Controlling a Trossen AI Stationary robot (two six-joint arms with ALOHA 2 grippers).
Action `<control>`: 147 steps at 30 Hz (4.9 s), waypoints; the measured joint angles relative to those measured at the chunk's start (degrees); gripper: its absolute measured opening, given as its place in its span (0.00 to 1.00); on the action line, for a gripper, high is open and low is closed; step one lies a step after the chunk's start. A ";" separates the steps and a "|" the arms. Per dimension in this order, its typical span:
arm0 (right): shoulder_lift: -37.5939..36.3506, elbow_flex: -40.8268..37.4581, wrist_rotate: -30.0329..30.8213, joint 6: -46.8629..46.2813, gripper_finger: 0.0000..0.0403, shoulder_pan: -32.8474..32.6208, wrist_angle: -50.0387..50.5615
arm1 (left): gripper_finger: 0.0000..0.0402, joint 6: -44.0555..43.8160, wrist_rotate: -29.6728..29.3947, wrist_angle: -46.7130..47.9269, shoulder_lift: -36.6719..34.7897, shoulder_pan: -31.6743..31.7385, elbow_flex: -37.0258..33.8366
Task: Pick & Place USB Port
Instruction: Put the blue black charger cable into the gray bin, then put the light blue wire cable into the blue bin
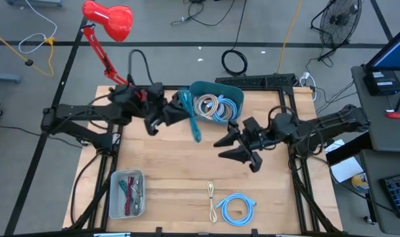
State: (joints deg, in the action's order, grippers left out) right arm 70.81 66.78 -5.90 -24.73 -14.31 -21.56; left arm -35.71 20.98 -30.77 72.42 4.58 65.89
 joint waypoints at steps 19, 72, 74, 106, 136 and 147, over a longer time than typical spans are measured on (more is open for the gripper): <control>-5.40 0.00 7.55 7.89 0.40 1.65 12.15 | 0.02 -38.31 -17.54 66.86 -11.61 -31.62 -0.04; -5.27 0.00 10.15 2.88 0.40 7.55 21.57 | 0.02 -92.42 -13.18 81.64 1.47 -60.52 -24.46; -5.27 0.00 10.15 2.88 0.40 7.53 21.57 | 0.02 -92.31 -12.99 81.69 1.47 -60.52 -24.46; -5.27 0.00 10.13 2.30 0.40 7.51 21.32 | 0.42 -84.82 -48.62 90.56 -13.75 -60.19 -15.19; -4.01 -0.02 20.97 1.95 0.40 8.36 3.09 | 0.42 -5.67 -47.03 46.57 -29.37 -21.10 -13.89; 1.08 -0.02 15.44 2.83 0.40 7.26 -0.08 | 0.42 1.77 -18.04 32.87 -17.04 -12.49 -13.88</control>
State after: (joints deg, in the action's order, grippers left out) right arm 71.89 66.76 9.54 -21.89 -7.06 -21.64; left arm -33.95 2.94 2.11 55.38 -7.91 52.01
